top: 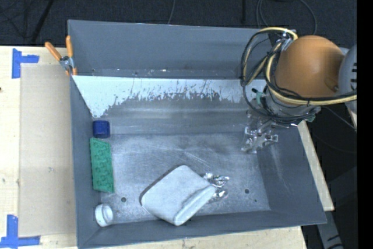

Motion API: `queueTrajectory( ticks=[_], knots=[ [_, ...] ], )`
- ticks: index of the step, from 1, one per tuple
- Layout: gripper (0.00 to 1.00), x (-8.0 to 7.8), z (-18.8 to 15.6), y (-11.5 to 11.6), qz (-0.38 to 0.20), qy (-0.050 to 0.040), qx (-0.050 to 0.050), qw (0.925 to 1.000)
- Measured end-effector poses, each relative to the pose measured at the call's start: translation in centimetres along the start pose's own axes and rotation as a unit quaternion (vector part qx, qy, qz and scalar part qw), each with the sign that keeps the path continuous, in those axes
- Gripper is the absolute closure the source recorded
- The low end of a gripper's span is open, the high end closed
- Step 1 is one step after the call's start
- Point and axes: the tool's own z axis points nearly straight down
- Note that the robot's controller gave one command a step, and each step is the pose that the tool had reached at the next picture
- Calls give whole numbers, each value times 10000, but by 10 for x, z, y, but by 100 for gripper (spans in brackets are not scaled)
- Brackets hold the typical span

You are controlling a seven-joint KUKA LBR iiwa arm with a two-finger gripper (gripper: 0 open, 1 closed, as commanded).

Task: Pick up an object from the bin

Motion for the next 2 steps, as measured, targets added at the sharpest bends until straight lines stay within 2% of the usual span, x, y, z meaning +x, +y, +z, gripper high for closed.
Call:
queueTrajectory(
  ticks=[1,2],
  knots=[
    [100,-1,-161,-10,-1673,-11,44,9859],
    [100,-76,-103,82,-2193,-23,-35,9756]
  ],
)
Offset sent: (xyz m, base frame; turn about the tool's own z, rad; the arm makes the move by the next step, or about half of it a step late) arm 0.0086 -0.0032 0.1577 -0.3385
